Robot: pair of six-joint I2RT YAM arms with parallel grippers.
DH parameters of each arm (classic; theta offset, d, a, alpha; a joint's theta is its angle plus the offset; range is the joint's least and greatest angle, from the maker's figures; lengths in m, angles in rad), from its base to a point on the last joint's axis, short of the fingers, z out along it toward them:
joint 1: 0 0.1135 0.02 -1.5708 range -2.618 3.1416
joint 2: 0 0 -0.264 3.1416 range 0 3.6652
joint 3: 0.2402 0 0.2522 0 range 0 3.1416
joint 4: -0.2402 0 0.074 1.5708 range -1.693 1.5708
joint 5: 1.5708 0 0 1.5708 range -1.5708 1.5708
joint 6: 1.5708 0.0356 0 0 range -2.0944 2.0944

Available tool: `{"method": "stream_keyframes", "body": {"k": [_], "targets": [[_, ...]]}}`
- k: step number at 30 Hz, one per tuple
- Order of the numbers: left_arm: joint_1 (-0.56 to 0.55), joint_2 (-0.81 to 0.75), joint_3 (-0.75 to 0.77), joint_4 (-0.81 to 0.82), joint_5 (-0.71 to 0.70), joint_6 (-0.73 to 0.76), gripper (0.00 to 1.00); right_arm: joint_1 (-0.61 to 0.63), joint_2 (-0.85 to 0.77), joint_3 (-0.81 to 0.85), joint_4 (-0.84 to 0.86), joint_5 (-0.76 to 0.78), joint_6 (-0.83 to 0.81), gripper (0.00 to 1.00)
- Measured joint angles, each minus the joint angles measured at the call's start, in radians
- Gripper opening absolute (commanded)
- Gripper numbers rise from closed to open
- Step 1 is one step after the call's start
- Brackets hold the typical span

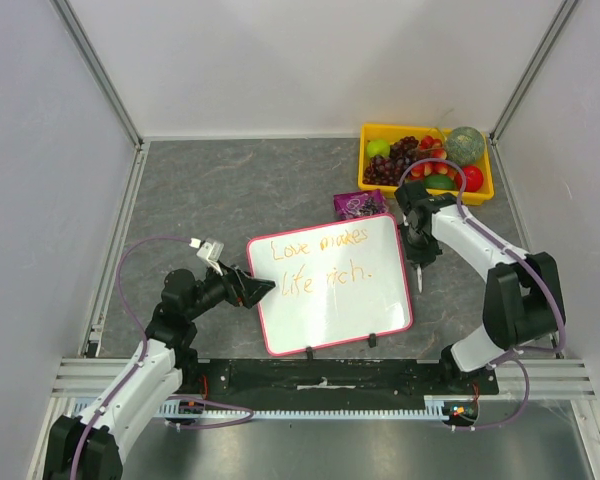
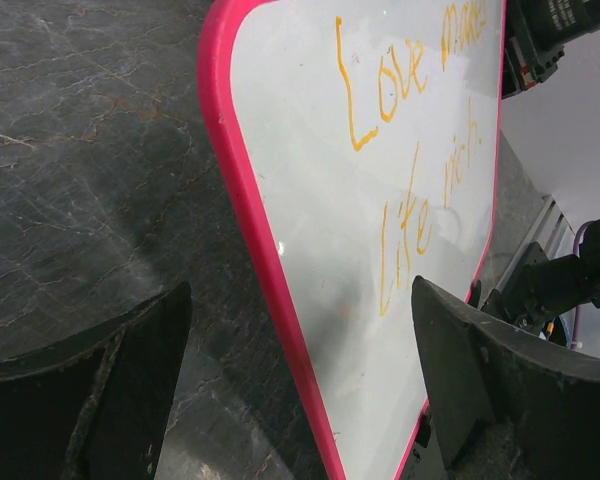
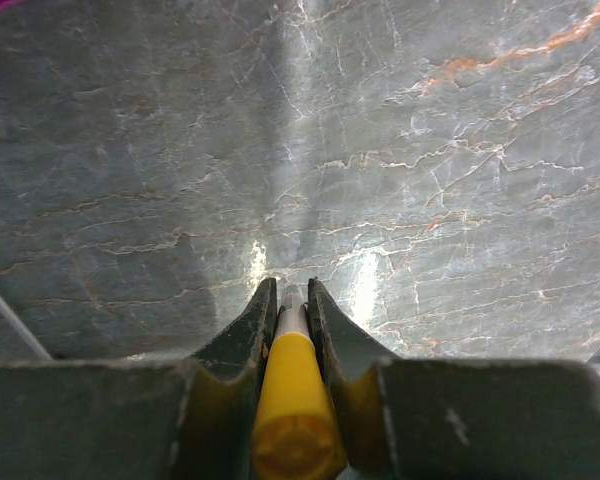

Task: Write a sentence on the whiteboard
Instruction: Place the whiteboard marker at the center of the board, then reset both arms

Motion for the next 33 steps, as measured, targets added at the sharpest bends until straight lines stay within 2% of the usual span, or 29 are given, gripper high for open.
{"method": "stream_keyframes", "body": {"k": [3, 6, 7, 16, 23, 25, 28, 33], "targets": [[0.0, 0.0, 0.0, 0.0, 0.0, 0.0, 0.94, 0.009, 0.043, -0.001, -0.005, 0.011, 0.001, 0.39], [0.0, -0.001, 0.0, 0.0, 0.0, 0.0, 0.95, 0.021, 0.057, -0.002, -0.014, 0.034, 0.002, 0.68], [0.0, -0.002, 0.0, 0.0, 0.0, 0.0, 0.95, 0.025, 0.055, -0.002, -0.019, 0.056, -0.004, 0.71], [0.0, -0.008, 0.0, 0.0, 0.0, 0.0, 0.95, 0.03, 0.004, -0.001, -0.03, 0.154, 0.003, 0.8], [0.0, -0.016, -0.002, 0.0, 0.0, 0.0, 0.95, 0.031, -0.049, 0.025, -0.06, 0.296, 0.026, 0.84], [0.0, -0.024, -0.002, 0.0, -0.001, 0.0, 0.95, 0.031, -0.079, 0.035, -0.069, 0.34, 0.031, 0.85], [0.0, -0.04, -0.002, -0.002, -0.008, 0.0, 0.95, 0.035, -0.133, 0.058, -0.076, 0.397, 0.036, 0.97], [0.0, -0.122, 0.001, -0.06, -0.041, -0.005, 0.95, 0.05, -0.301, 0.089, -0.043, 0.431, 0.031, 0.98]]}}
